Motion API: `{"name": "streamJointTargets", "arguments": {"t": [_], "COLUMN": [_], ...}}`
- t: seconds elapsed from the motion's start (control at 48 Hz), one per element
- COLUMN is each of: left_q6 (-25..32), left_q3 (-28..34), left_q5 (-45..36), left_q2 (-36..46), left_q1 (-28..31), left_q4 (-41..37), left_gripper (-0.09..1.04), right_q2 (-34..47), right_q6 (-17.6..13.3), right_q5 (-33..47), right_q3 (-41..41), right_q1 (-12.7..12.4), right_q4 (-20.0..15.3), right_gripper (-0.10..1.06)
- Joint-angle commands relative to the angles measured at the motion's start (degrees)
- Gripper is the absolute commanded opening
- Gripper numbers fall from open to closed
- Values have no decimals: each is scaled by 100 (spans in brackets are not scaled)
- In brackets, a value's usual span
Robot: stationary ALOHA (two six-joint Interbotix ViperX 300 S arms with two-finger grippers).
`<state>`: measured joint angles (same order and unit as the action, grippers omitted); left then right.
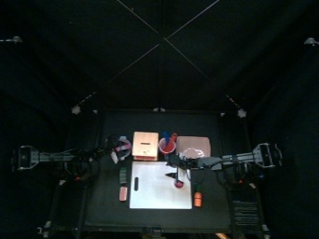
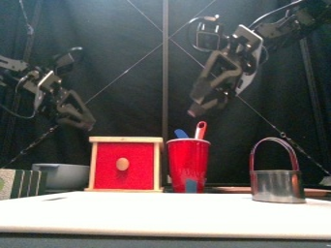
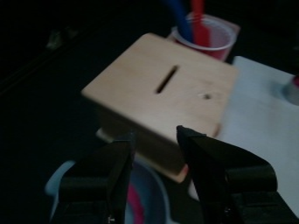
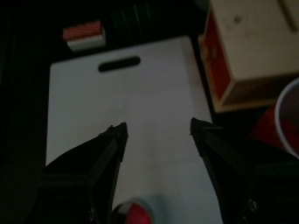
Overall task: Get the cutter from the drawer then cut the dough then place the extra dough in the bowl
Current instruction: Place the extra dough in the bowl
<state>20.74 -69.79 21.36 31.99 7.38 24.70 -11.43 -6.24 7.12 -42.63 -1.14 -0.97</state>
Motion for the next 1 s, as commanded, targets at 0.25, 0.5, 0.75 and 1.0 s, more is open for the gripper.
{"name": "streamJointTargets", "arguments": {"t": [0.25, 0.5, 0.75, 1.0], "left_q6": [-9, 26, 9, 0], "left_q3": [220, 9, -193, -202], "left_q5": [1345, 1758, 1758, 1758], "left_q2": [9, 9, 9, 9], "left_q1": [-1011, -1230, -1239, -1239], "left_q4": [-475, -527, -1055, -1055], "left_gripper": [80, 80, 81, 81], "right_q2": [-62, -62, -53, -53], "right_q6": [26, 9, -9, -9], "right_q5": [2039, 2232, 2268, 2268], "right_q3": [-554, -694, -677, -712], "right_q1": [-211, -255, -264, -229], "right_q4": [264, 272, 229, 246], "right_gripper": [92, 92, 92, 92]}}
